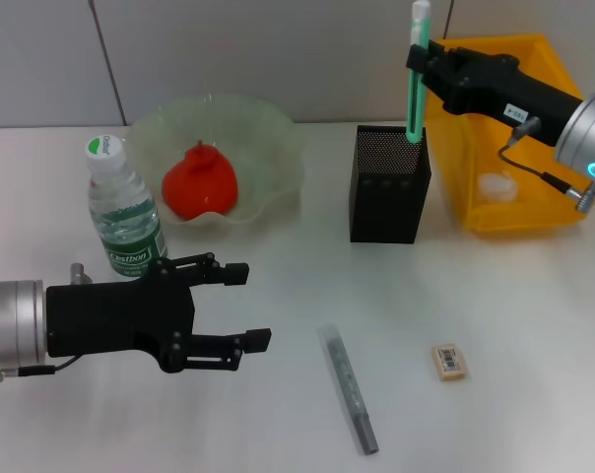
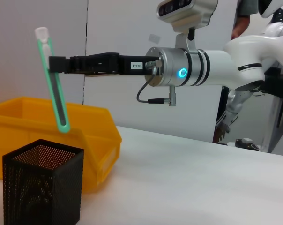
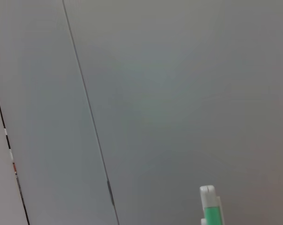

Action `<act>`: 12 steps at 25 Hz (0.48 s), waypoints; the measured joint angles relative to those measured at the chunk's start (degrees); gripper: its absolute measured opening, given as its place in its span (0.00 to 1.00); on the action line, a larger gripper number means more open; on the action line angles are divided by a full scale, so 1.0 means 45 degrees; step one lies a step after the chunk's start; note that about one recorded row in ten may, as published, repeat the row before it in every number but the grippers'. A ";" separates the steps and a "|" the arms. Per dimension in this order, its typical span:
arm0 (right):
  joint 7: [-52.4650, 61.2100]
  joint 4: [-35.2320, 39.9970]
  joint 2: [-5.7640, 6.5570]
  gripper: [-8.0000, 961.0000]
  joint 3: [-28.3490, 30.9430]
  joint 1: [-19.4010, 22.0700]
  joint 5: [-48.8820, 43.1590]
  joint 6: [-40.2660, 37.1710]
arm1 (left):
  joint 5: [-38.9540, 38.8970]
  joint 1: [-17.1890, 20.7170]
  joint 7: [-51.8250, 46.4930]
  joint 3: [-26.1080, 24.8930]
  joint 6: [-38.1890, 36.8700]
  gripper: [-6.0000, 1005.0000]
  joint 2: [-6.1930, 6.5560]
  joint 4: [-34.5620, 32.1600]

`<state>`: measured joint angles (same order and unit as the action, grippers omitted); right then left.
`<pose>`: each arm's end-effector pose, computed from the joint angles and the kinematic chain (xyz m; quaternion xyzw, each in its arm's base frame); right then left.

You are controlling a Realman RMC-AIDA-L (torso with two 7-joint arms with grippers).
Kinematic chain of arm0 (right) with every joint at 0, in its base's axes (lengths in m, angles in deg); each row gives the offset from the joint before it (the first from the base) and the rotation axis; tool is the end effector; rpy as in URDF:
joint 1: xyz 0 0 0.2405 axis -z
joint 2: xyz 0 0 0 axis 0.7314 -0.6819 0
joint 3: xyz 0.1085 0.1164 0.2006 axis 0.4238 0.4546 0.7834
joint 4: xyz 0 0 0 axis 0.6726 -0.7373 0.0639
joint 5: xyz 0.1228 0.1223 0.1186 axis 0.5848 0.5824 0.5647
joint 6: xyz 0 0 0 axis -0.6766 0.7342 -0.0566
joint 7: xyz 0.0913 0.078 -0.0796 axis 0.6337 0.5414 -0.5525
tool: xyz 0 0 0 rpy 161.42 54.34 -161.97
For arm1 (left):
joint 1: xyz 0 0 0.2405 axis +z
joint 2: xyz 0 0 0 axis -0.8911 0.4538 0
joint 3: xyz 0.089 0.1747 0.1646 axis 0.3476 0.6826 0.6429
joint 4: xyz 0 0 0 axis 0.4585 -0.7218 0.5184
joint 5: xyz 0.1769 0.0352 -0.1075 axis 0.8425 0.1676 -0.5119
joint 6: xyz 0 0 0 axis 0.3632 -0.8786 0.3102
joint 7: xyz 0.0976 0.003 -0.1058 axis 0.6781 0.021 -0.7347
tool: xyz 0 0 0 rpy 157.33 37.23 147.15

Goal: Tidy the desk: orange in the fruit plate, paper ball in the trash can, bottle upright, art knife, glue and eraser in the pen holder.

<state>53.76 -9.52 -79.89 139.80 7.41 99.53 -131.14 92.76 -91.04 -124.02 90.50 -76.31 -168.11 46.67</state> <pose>0.2146 0.4260 0.0149 -0.8342 0.2393 0.3722 0.3292 -0.2515 0.3119 -0.0032 -0.9583 -0.1084 -0.2489 0.0888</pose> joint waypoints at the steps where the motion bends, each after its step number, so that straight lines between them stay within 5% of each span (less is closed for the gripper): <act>1: -0.0052 0.0086 -0.0005 0.19 -0.0002 -0.0071 0.0004 0.0082 | 0.0000 0.0000 0.0003 0.0000 0.0017 0.84 0.0000 0.0000; 12: -0.0179 0.0608 -0.0142 0.19 -0.0030 -0.0610 0.0056 0.1268 | 0.0000 0.0070 0.0184 -0.0001 0.0084 0.84 -0.0001 0.0020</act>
<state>52.95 -6.78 -80.53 139.67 4.67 99.78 -125.43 92.75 -90.73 -123.19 90.49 -75.94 -168.12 46.76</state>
